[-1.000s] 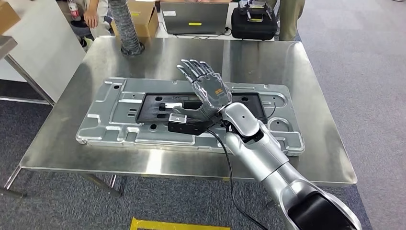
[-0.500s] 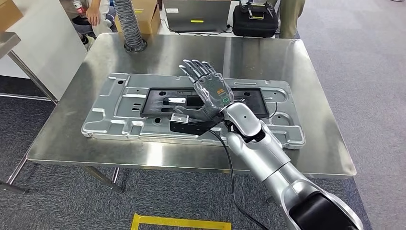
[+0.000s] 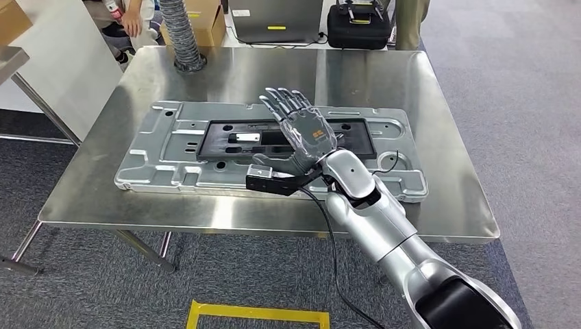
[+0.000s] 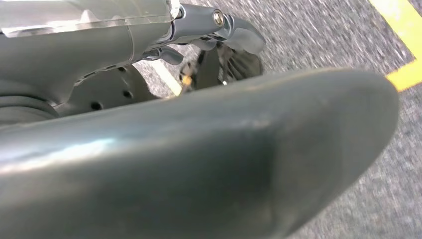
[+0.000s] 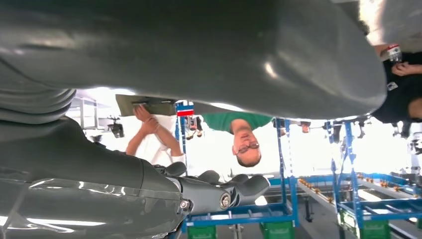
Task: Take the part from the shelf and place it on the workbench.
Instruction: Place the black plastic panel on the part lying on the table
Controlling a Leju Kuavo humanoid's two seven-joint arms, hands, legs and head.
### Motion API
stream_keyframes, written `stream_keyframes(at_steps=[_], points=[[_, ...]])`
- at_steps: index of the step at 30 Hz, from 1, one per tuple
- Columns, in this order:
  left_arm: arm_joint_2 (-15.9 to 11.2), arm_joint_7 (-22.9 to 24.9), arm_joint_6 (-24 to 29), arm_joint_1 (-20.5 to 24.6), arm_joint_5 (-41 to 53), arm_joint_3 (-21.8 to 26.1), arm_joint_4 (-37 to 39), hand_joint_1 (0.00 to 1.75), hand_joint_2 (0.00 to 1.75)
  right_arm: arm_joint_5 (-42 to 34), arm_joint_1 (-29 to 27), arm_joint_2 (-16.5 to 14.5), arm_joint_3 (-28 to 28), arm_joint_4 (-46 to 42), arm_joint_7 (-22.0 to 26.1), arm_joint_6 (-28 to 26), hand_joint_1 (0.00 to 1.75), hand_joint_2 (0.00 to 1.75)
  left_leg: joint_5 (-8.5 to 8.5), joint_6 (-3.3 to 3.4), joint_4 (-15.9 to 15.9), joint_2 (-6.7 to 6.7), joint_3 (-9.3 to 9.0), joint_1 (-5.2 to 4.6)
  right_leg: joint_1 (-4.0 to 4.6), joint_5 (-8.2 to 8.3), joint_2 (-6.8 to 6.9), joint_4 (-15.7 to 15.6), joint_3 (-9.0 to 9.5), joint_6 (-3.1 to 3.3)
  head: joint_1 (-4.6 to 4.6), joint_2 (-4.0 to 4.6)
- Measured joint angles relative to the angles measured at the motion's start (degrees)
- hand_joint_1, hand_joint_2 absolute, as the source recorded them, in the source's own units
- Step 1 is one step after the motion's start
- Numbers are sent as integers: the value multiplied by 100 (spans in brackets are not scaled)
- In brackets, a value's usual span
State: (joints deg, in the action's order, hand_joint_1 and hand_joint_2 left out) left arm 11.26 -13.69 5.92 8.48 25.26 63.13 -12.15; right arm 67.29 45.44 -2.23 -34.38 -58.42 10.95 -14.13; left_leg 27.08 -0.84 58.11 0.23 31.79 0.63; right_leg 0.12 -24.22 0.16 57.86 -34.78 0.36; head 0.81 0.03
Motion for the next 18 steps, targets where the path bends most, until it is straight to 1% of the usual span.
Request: stream_keyframes(at_steps=[2, 3, 4, 5, 6, 7, 8, 9, 10, 11, 12, 13, 14, 15, 16, 17, 18], points=[[1, 5, -2, -3, 2, -9, 0, 0, 0, 4, -6, 5, 0, -4, -1, -9, 0, 0, -49, 76, -19, 2, 31, 3, 5, 33, -3, -1, -32, -67, -4, 0], [2, 5, -1, -2, 3, -13, 0, 0, 0, 5, -8, 10, 0, -4, -2, -12, 0, 0, -82, 117, -39, -3, 39, 12, -1, 5, -6, 23, -49, -98, -2, 0], [3, 6, -2, 1, 3, -16, 0, 0, 0, 8, -7, 17, 0, -5, -6, -16, 0, 0, -118, 159, -62, -11, 50, 21, -9, -87, -9, 123, -93, -128, -12, 0], [4, 7, -5, 5, 3, -18, 0, 0, 0, 10, -6, 27, 0, -7, -11, -20, 0, 0, -154, 193, -82, -18, 69, 29, -21, -259, -12, 352, -190, -157, -16, 0], [4, 7, -12, 9, 3, -20, 0, 0, 0, 16, -11, 36, 0, -8, -18, -24, 0, 0, -181, 210, -83, -22, 100, 24, -33, -479, -13, 696, -329, -183, -24, 0], [4, 8, -21, 9, 3, -20, 0, 0, 0, 26, -24, 45, 0, -8, -25, -30, 0, 0, -205, 222, -82, -23, 139, 22, -41, -698, -14, 1109, -494, -204, -31, 1], [4, 8, -31, 9, 2, -20, 0, 0, 0, 38, -44, 54, 0, -11, -31, -40, 0, 0, -229, 224, -78, -23, 176, 19, -48, -849, -13, 1461, -628, -216, -30, 1], [4, 8, -38, 7, -1, -20, 0, 0, 0, 52, -67, 61, 0, -22, -39, -58, 0, 0, -251, 222, -73, -22, 210, 16, -51, -890, -13, 1626, -666, -218, -31, 1], [4, 8, -42, 5, -6, -20, 0, 0, 0, 65, -83, 69, 0, -43, -46, -83, 0, 0, -269, 216, -65, -21, 239, 14, -51, -824, -13, 1558, -588, -211, -31, 1], [4, 7, -44, 4, -11, -20, 0, 0, 0, 75, -90, 76, 1, -79, -53, -116, 0, 0, -283, 207, -55, -19, 259, 12, -50, -674, -13, 1260, -394, -193, -31, 0], [5, 7, -43, 3, -23, -20, 0, 0, 0, 85, -85, 81, 3, -131, -60, -154, 0, 0, -294, 195, -46, -18, 273, 9, -45, -508, -13, 824, -132, -163, -31, 0], [7, 6, -43, 5, -36, -20, 0, 0, 0, 92, -70, 84, 8, -187, -66, -189, 0, 0, -305, 176, -34, -18, 286, -2, -29, -389, -13, 420, 98, -129, -29, 0], [8, 5, -40, 7, -49, -19, 0, 0, 0, 102, -52, 85, 13, -249, -74, -226, 0, 0, -319, 151, -27, -18, 300, -9, -13, -314, -13, 130, 252, -96, -29, 0], [9, 4, -35, 8, -62, -19, 0, 0, 0, 114, -39, 88, 22, -308, -86, -258, 0, 0, -335, 122, -24, -20, 311, -13, 6, -290, -14, -18, 320, -67, -27, 0], [9, 4, -29, 8, -71, -18, 0, 0, 0, 127, -32, 93, 31, -360, -100, -287, 0, 0, -355, 88, -27, -22, 322, -14, 23, -286, -14, -42, 315, -44, -26, 1], [9, 3, -18, 6, -77, -18, 0, 0, 0, 139, -31, 98, 42, -420, -120, -319, 0, 0, -373, 54, -34, -22, 331, -13, 15, -257, -15, -53, 301, -16, -26, 1], [8, 2, -7, 2, -86, -18, 0, 0, 0, 153, -30, 102, 54, -481, -138, -355, 0, 0, -355, 23, -17, -21, 344, -10, 3, -225, -9, -71, 291, 16, -25, 1]])
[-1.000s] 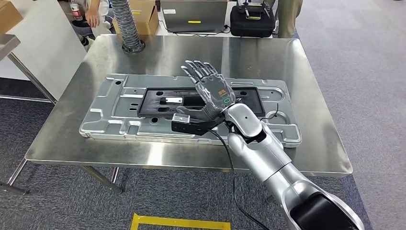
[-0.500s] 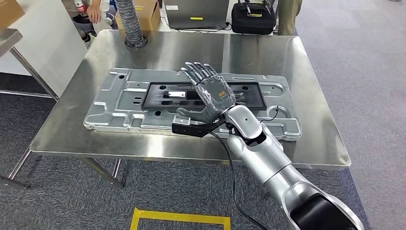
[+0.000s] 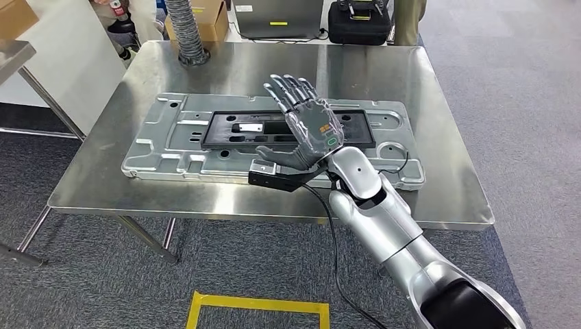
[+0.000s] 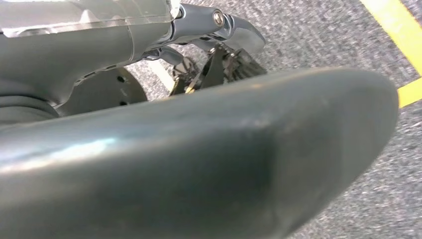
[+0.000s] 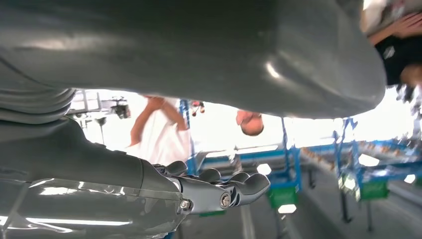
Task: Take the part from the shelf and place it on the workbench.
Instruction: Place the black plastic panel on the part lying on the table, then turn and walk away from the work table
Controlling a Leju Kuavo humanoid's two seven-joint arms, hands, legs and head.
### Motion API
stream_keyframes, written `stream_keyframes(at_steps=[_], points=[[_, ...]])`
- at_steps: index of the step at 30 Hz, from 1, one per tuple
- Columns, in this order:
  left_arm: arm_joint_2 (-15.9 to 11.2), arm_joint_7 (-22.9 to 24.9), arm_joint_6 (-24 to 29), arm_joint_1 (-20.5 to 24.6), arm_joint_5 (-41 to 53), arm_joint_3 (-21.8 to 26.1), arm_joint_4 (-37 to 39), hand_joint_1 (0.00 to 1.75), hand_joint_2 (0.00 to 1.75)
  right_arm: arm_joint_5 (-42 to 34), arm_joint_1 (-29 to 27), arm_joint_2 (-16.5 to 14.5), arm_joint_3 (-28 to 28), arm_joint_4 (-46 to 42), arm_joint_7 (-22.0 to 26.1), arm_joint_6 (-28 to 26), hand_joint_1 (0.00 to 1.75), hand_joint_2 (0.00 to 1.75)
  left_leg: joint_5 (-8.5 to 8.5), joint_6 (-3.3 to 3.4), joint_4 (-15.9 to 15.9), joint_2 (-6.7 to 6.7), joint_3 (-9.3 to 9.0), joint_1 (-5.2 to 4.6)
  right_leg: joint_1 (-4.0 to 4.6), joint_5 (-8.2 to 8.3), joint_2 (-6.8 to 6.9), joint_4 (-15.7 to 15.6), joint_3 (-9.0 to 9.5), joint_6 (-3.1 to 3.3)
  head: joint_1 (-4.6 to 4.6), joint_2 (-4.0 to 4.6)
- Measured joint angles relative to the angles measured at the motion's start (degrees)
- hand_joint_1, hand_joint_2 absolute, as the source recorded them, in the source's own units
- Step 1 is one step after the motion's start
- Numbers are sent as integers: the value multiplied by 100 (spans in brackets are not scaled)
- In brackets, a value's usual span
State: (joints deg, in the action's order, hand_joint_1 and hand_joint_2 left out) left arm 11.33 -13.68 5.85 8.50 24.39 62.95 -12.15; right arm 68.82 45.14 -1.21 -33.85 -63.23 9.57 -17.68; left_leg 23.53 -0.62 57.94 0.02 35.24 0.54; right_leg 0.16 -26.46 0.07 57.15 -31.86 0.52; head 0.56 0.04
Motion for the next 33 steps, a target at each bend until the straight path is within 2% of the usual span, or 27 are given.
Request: stream_keyframes(at_steps=[1, 2, 4, 5, 6, 7, 8, 10, 11, 12, 15, 16, 17, 18, 20, 21, 22, 23, 25, 26, 27, 29, 31, 32, 33], points=[[-1, -3, 10, -3, -11, 0, 0, 0, 0, 11, 4, 2, 10, -68, -15, -39, 0, 0, 81, -31, 80, 2, 35, 2, -15, 36, 8, -22, -13, 37, 3, 1], [-3, -5, 19, -7, -25, 0, 0, 0, 0, 21, 9, 3, 18, -138, -26, -78, 0, 0, 247, -58, 291, 4, 115, 5, -31, 74, 16, -44, -31, 72, 9, 1], [-7, -10, 26, -15, -50, 1, 0, 0, 0, 52, 7, 4, 27, -252, -40, -146, 0, 0, 703, -101, 1019, 4, 377, 18, -30, 127, 25, -46, -94, 111, 18, 1], [-9, -12, 26, -20, -64, 1, 0, 0, 0, 75, -5, 5, 31, -305, -55, -181, 0, 0, 881, -117, 1390, 4, 502, 21, -27, 149, 25, -38, -132, 115, 19, 0], [-11, -15, 26, -26, -74, 2, 0, 0, 0, 103, -24, 9, 37, -363, -73, -222, 0, 0, 952, -127, 1593, 4, 548, 22, -24, 169, 24, -26, -170, 112, 20, 0], [-12, -20, 25, -30, -83, 2, 0, 0, 0, 130, -45, 14, 49, -432, -94, -269, 0, 0, 915, -128, 1572, 4, 484, 22, -24, 186, 22, -11, -204, 104, 20, 0], [-14, -25, 22, -32, -88, 3, 0, 0, 0, 152, -61, 20, 64, -502, -114, -309, 0, 0, 787, -120, 1317, 3, 305, 22, -24, 198, 20, 5, -230, 94, 20, 0], [-19, -31, 16, -31, -90, 4, 0, 0, 0, 180, -75, 32, 105, -636, -135, -361, 0, 0, 502, -81, 499, 4, -184, 14, -13, 217, 18, 39, -267, 65, 19, 1], [-21, -33, 14, -29, -92, 4, 0, 0, 0, 187, -75, 35, 123, -688, -141, -375, 0, 0, 422, -51, 196, 6, -344, 5, -2, 229, 18, 54, -286, 43, 18, 0], [-23, -35, 13, -29, -93, 4, 0, 0, 0, 199, -81, 39, 140, -733, -146, -394, 0, 0, 394, -21, 38, 9, -415, -5, 8, 244, 18, 64, -305, 16, 16, 0], [-23, -51, 13, -42, -105, 6, 0, 0, 0, 281, -166, 71, 205, -908, -207, -542, 0, 0, 332, 88, -19, 9, -378, -7, 8, 285, 15, 73, -344, -84, 15, 1], [-22, -57, 13, -44, -111, 7, 0, 0, 0, 314, -205, 94, 242, -989, -236, -619, 0, 0, 294, 129, -38, 5, -363, 3, 0, 226, 10, 127, -372, -117, 11, 1], [-21, -62, 14, -45, -117, 9, 0, 0, 0, 347, -241, 124, 286, -1078, -265, -696, 0, 0, 254, 170, -59, 0, -339, 14, -10, 88, 3, 289, -441, -147, 2, 1], [-20, -65, 14, -47, -122, 10, 0, 0, 0, 381, -287, 159, 333, -1168, -295, -774, 0, 0, 220, 196, -67, -7, -307, 17, -27, -120, -4, 571, -557, -175, -5, 1], [-19, -67, 14, -59, -141, 11, 0, 0, 0, 468, -441, 240, 442, -1388, -353, -937, 0, 0, 166, 224, -63, -6, -222, 11, -46, -563, -6, 1361, -861, -217, -21, 1], [-20, -68, 14, -70, -151, 11, 0, 0, 0, 508, -545, 279, 501, -1500, -376, -1010, 0, 0, 142, 225, -57, -5, -182, 10, -52, -673, -5, 1638, -949, -227, -21, 1], [-20, -69, 14, -83, -159, 11, 0, 0, 0, 540, -641, 315, 561, -1612, -392, -1066, 0, 0, 122, 220, -48, -4, -146, 10, -56, -678, -5, 1715, -935, -229, -22, 1], [-20, -70, 14, -95, -164, 12, 0, 0, 0, 558, -712, 343, 611, -1706, -402, -1099, 0, 0, 106, 211, -36, -3, -117, 9, -58, -575, -5, 1534, -796, -222, -22, 1], [-18, -72, 14, -103, -168, 14, 0, 0, 0, 575, -776, 383, 691, -1868, -410, -1122, 0, 0, 82, 182, -12, -4, -78, 7, -54, -279, -5, 705, -295, -182, -21, 1], [-17, -73, 14, -100, -168, 15, 0, 0, 0, 582, -789, 396, 716, -1935, -411, -1128, 0, 0, 70, 160, -1, -5, -63, 0, -40, -173, -5, 334, -90, -156, -19, 1], [-17, -75, 14, -96, -168, 15, 0, 0, 0, 596, -802, 408, 737, -1993, -413, -1143, 0, 0, 54, 133, 5, -7, -50, -6, -23, -121, -6, 105, 28, -130, -18, 0], [-16, -80, 13, -94, -171, 15, 0, 0, 0, 664, -874, 426, 782, -2100, -426, -1240, 0, 0, 12, 68, -4, -8, -36, -10, 8, -83, -8, 12, 50, -80, -16, -1], [-16, -91, 11, -105, -188, 18, 0, 0, 0, 763, -1010, 444, 856, -2255, -441, -1448, 0, 0, 36, 5, 16, -2, -8, -6, -15, -18, 7, -30, 34, -13, -14, 0], [-16, -100, 9, -114, -201, 21, 0, 0, 0, 806, -1091, 454, 900, -2355, -444, -1574, 0, 0, 148, -24, 134, 2, 41, -4, -30, 21, 17, -55, 20, 27, -6, 0], [-16, -111, 7, -124, -215, 28, 0, 0, 0, 847, -1178, 464, 948, -2464, -444, -1699, 0, 0, 336, -48, 370, 3, 132, 1, -41, 58, 27, -76, -1, 59, 3, 1]])
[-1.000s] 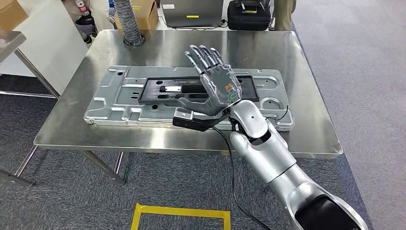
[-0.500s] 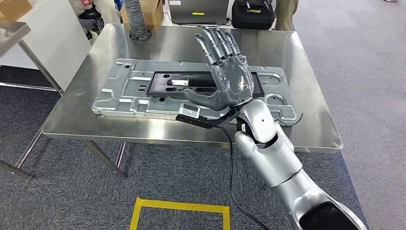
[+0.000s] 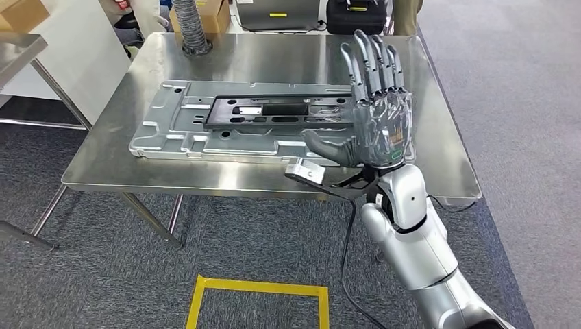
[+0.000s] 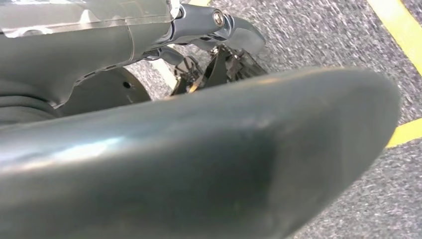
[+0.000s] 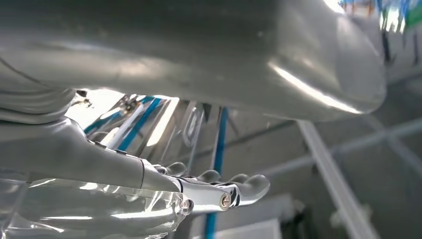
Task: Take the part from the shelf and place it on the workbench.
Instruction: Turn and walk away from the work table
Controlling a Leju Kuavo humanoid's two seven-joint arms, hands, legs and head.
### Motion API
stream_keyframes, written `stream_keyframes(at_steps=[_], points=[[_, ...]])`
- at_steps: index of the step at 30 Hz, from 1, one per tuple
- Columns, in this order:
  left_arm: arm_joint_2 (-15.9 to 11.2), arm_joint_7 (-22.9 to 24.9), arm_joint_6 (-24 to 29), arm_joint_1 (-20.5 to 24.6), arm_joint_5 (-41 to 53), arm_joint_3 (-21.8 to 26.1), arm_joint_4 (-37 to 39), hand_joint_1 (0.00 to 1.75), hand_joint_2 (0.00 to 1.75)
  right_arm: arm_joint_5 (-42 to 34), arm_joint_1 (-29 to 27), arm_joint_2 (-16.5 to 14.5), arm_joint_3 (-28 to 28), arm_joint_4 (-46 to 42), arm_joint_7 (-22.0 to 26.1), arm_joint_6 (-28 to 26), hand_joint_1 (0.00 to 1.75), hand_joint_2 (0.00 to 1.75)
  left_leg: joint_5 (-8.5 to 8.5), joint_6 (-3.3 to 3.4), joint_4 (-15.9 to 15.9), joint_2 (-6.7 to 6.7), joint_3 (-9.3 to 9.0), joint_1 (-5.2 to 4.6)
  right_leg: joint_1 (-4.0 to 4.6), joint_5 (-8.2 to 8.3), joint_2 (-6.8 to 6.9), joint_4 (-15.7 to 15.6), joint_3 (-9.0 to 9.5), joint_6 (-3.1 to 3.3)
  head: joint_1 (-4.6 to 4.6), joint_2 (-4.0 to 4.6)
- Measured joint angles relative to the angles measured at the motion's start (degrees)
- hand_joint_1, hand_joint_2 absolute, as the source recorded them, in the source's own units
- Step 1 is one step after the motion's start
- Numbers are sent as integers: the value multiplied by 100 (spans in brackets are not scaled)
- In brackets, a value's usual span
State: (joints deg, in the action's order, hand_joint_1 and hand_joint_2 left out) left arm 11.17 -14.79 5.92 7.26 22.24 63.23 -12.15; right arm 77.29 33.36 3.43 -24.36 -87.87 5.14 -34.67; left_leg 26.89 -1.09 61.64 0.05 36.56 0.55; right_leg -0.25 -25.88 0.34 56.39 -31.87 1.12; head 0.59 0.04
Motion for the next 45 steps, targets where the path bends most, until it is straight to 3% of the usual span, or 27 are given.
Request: stream_keyframes(at_steps=[2, 4, 5, 8, 10, 12, 14, 16, 18, 19, 20, 22, 24, 25, 28, 29, 31, 33, 34, 35, 36, 38, 40, 43, 45], points=[[0, -21, -9, -24, -30, 17, 0, 0, 0, 80, -207, 29, 108, -227, 0, -223, 0, 0, 471, -41, 763, -1, 259, 14, 10, 48, 10, 1, -64, 36, 14, 0], [0, -34, -27, -45, -58, 29, 0, 0, 0, 181, -417, 62, 218, -448, 0, -382, 0, 0, 668, -60, 1241, -1, 366, 17, 20, 86, 12, 22, -136, 38, 13, 0], [-1, -38, -37, -51, -68, 32, 0, 0, 0, 232, -504, 75, 273, -557, 0, -433, 0, 0, 605, -54, 1146, -1, 258, 17, 22, 100, 9, 40, -169, 32, 15, 0], [-9, -45, -55, -43, -76, 41, 0, 0, 0, 341, -692, 105, 432, -874, 1, -490, 0, 0, 217, 27, -9, 0, -462, 2, 37, 129, -3, 99, -234, -6, 15, 0], [-17, -56, -64, -31, -89, 55, 0, 0, 0, 381, -777, 116, 531, -1065, 38, -503, 0, 0, 144, 91, -410, 3, -668, -26, 49, 161, -2, 120, -263, -60, 12, -1], [-21, -67, -69, -35, -113, 69, 0, 0, 0, 389, -891, 120, 649, -1284, 149, -509, 0, 0, 97, 150, -436, 10, -646, -37, 50, 205, 2, 115, -284, -131, 9, -1], [-24, -72, -69, -40, -133, 84, 0, 0, 0, 355, -1015, 120, 798, -1531, 326, -513, 0, 0, 10, 223, -489, -2, -621, -11, 36, 102, -14, 215, -338, -200, 3, 0], [-24, -73, -69, -35, -149, 101, 0, 0, 0, 277, -1131, 108, 969, -1776, 555, -519, 0, 0, -73, 275, -523, -20, -563, 9, 4, -285, -33, 720, -544, -267, -9, 0], [-24, -72, -73, -36, -164, 116, 0, 0, 0, 126, -1294, 42, 1169, -2026, 907, -524, 0, 0, -129, 286, -510, -21, -467, 8, -29, -696, -33, 1471, -816, -321, -17, 0], [-24, -70, -75, -40, -167, 121, 0, 0, 0, 10, -1390, -21, 1295, -2158, 1156, -525, 0, 0, -153, 280, -499, -20, -420, 9, -45, -775, -32, 1680, -862, -339, -18, 0], [-24, -67, -76, -45, -167, 124, 0, 0, 0, -118, -1474, -99, 1433, -2289, 1424, -526, 0, 0, -173, 270, -485, -19, -379, 10, -61, -747, -31, 1668, -798, -349, -17, 0], [-23, -62, -76, -49, -163, 127, 0, 0, 0, -352, -1590, -277, 1714, -2516, 1876, -526, 0, 0, -201, 238, -449, -16, -320, 14, -92, -469, -27, 1008, -348, -358, -17, 0], [-24, -62, -82, -39, -157, 127, 0, 0, 0, -540, -1675, -460, 1956, -2683, 2214, -527, 0, 0, -220, 181, -408, -15, -277, -2, -84, -283, -35, 294, 67, -314, -15, 0], [-23, -62, -86, -32, -155, 127, 0, 0, 0, -635, -1723, -556, 2077, -2753, 2387, -527, 0, 0, -234, 146, -397, -14, -263, -9, -70, -253, -41, 125, 151, -275, -14, 0], [-25, -65, -93, -26, -156, 128, 0, 0, 0, -910, -1854, -815, 2417, -2874, 2838, -528, 0, 0, -281, 30, -401, -11, -238, 5, -42, -186, -48, 75, 115, -130, -12, 0], [-26, -66, -93, -27, -161, 128, 0, 0, 0, -1018, -1888, -893, 2512, -2894, 2978, -528, 0, 0, -225, -1, -350, -10, -209, 16, -46, -151, -42, 60, 96, -82, -4, -1], [-29, -70, -93, -30, -175, 134, 0, 0, 0, -1250, -1962, -1044, 2676, -2923, 3244, -527, 0, 0, 127, -44, 86, -9, -37, 31, -49, -83, -26, 37, 38, -3, 19, -1], [-33, -74, -92, -36, -182, 151, 0, 0, 0, -1390, -2050, -1171, 2799, -2935, 3393, -527, 0, 0, 589, -66, 868, -9, 234, 31, -22, -30, -20, 44, -42, 30, 34, 0], [-35, -75, -89, -41, -183, 163, 0, 0, 0, -1416, -2091, -1227, 2845, -2934, 3423, -527, 0, 0, 713, -67, 1153, -9, 310, 31, -5, -4, -18, 52, -84, 37, 32, 0], [-35, -77, -85, -43, -183, 173, 0, 0, 0, -1421, -2126, -1275, 2878, -2934, 3435, -527, 0, 0, 726, -54, 1232, -9, 284, 27, 15, 20, -20, 60, -123, 42, 33, 0], [-35, -80, -80, -44, -183, 181, 0, 0, 0, -1419, -2155, -1321, 2902, -2933, 3432, -527, 0, 0, 634, -26, 1060, -9, 135, 19, 34, 42, -23, 66, -155, 44, 34, 0], [-41, -87, -75, -35, -183, 193, 0, 0, 0, -1405, -2195, -1387, 2924, -2933, 3404, -528, 0, 0, 362, 79, 236, -9, -390, -15, 69, 83, -28, 71, -193, 38, 33, 0], [-53, -93, -74, -17, -181, 209, 0, 0, 0, -1391, -2217, -1432, 2930, -2930, 3381, -528, 0, 0, 222, 158, -383, -13, -726, -53, 90, 124, -24, 81, -222, 2, 30, 0], [-60, -104, -74, -20, -171, 241, 0, 0, 0, -1386, -2286, -1535, 2945, -2898, 3420, -528, 0, 0, 143, 216, -524, -17, -741, -68, 78, 182, -8, 84, -255, -94, 30, 0], [-60, -115, -78, -23, -169, 265, 0, 0, 0, -1386, -2338, -1613, 2952, -2866, 3445, -527, 0, 0, 45, 271, -595, -32, -722, -38, 64, 51, -17, 225, -329, -161, 18, 0]])
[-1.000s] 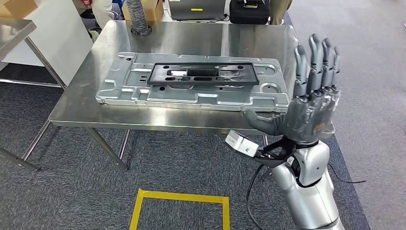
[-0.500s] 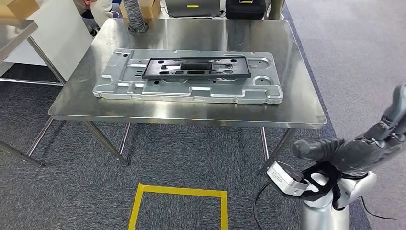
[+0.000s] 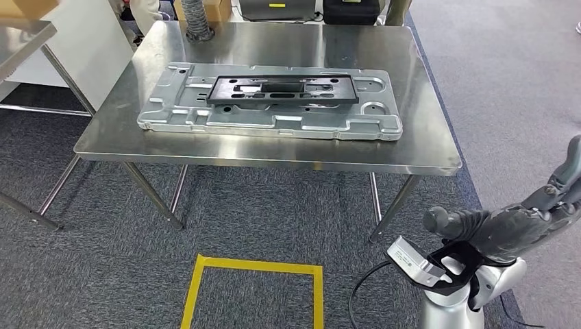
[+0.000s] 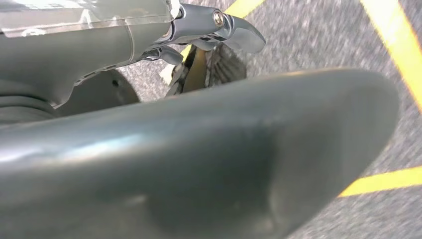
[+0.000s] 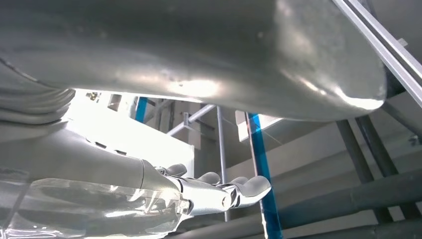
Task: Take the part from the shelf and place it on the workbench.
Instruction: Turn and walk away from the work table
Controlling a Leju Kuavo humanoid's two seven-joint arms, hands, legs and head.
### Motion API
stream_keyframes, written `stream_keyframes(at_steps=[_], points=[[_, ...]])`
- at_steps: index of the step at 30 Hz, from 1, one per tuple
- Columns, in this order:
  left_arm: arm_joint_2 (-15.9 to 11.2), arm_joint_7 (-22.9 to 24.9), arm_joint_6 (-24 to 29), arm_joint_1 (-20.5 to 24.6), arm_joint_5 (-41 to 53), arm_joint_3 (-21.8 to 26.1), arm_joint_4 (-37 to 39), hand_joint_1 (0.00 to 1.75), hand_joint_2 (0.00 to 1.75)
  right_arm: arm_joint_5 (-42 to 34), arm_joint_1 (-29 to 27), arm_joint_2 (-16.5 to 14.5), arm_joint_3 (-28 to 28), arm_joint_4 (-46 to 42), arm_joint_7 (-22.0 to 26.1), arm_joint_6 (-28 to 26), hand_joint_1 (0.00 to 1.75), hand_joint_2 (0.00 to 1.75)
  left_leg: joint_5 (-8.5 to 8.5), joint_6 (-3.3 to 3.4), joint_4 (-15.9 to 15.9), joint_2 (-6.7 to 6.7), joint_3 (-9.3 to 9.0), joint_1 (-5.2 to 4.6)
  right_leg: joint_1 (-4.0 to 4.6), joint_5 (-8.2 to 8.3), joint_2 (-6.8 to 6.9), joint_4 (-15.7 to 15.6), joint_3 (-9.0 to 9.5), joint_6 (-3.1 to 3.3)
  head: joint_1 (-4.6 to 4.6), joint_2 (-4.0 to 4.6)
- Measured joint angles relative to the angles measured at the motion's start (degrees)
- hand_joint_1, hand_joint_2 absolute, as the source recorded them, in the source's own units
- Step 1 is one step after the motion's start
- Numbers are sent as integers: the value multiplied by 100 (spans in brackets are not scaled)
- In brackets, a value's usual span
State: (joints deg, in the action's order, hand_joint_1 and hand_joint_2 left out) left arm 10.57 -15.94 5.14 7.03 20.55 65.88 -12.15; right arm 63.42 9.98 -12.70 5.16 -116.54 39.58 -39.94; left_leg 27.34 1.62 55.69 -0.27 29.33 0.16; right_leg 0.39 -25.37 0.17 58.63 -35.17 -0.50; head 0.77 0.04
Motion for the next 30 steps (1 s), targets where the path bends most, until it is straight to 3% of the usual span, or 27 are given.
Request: stream_keyframes(at_steps=[3, 4, 5, 6, 8, 10, 13, 15, 16, 19, 20, 21, 22, 25, 26, 29, 30], points=[[-1, -8, -20, 8, 1, 8, 0, 0, 0, -3, -77, -55, 26, 42, 4, 0, 0, 0, -103, 48, -23, -17, 107, 8, -59, -624, -12, 964, -390, -89, -26, 0], [-1, -8, -25, 5, 2, 9, 0, 0, 0, -3, -117, -75, 40, 58, 5, 0, 0, 0, -125, 43, -15, -18, 148, 8, -82, -767, -12, 1289, -500, -113, -26, 0], [-1, -8, -26, 0, 5, 10, 0, 0, 0, -5, -157, -98, 56, 74, 6, 1, 0, 0, -144, 34, -2, -19, 185, 10, -103, -802, -11, 1437, -517, -134, -27, -1], [-1, -8, -26, -4, 10, 11, 0, 0, 0, -8, -189, -117, 69, 89, 8, 1, 0, 0, -158, 23, 18, -19, 218, 15, -125, -731, -9, 1352, -418, -150, -27, -1], [0, -8, -21, -6, 25, 11, 0, 0, 0, -18, -220, -140, 81, 105, 14, -1, 0, 0, -165, -8, 81, -19, 271, 25, -164, -436, -6, 589, 61, -163, -27, -1], [0, -7, -12, 0, 37, 11, 0, 0, 0, -25, -251, -151, 86, 114, 19, -1, 0, 0, -165, -66, 143, -15, 317, 16, -154, -278, -15, -41, 406, -128, -24, 0], [-2, 2, -2, 2, 43, 11, 0, 0, 0, -24, -333, -162, 105, 137, 17, -1, 0, 0, -203, -175, 156, -12, 355, 13, -118, -231, -32, -150, 420, -16, -21, 0], [-2, 8, -1, -1, 44, 11, 0, 0, 0, -30, -366, -170, 118, 148, 18, -1, 0, 0, -100, -236, 263, -8, 406, 34, -132, -175, -23, -180, 397, 70, -19, 0], [-2, 9, -1, -3, 45, 11, 0, 0, 0, -39, -378, -175, 121, 150, 19, -1, 0, 0, 56, -260, 464, -5, 486, 41, -140, -148, -17, -196, 381, 105, -16, 0], [-1, 17, -7, -10, 46, 11, 0, 0, 0, -73, -438, -181, 132, 155, 24, -1, 0, 0, 676, -308, 1581, -4, 909, 52, -123, -92, -6, -188, 299, 142, -14, 0], [-1, 21, -12, -14, 47, 11, 0, 0, 0, -80, -464, -181, 137, 157, 26, -1, 0, 0, 748, -312, 1801, -4, 972, 53, -114, -76, -6, -179, 268, 141, -14, 0], [-1, 25, -17, -17, 48, 11, 0, 0, 0, -86, -486, -181, 142, 158, 26, -1, 0, 0, 701, -305, 1784, -4, 919, 52, -109, -63, -9, -168, 243, 135, -14, 0], [-1, 26, -20, -19, 49, 11, 0, 0, 0, -92, -504, -181, 145, 159, 26, -1, 0, 0, 558, -289, 1525, -4, 748, 52, -105, -52, -13, -158, 227, 126, -14, 0], [-2, 27, -22, -9, 48, 11, 0, 0, 0, -102, -525, -182, 159, 162, 26, -1, 0, 0, 156, -202, 338, 5, 81, 27, -86, -18, -18, -136, 202, 69, -16, 0], [-2, 27, -22, -6, 46, 11, 0, 0, 0, -94, -527, -183, 162, 170, 26, -1, 0, 0, 123, -175, 157, 10, 1, 13, -81, -2, -17, -132, 191, 40, -17, -1], [1, 32, -17, -11, 36, 11, 0, 0, 0, -50, -534, -184, 169, 222, 26, 0, 0, 0, 67, -87, 93, 10, 34, 12, -86, 31, -16, -134, 164, -56, -19, -1], [4, 33, -15, -10, 32, 12, 0, 0, 0, -38, -536, -184, 175, 242, 24, 1, 0, 0, 28, -47, 70, 4, 48, 24, -90, -34, -17, -69, 128, -83, -27, 0]])
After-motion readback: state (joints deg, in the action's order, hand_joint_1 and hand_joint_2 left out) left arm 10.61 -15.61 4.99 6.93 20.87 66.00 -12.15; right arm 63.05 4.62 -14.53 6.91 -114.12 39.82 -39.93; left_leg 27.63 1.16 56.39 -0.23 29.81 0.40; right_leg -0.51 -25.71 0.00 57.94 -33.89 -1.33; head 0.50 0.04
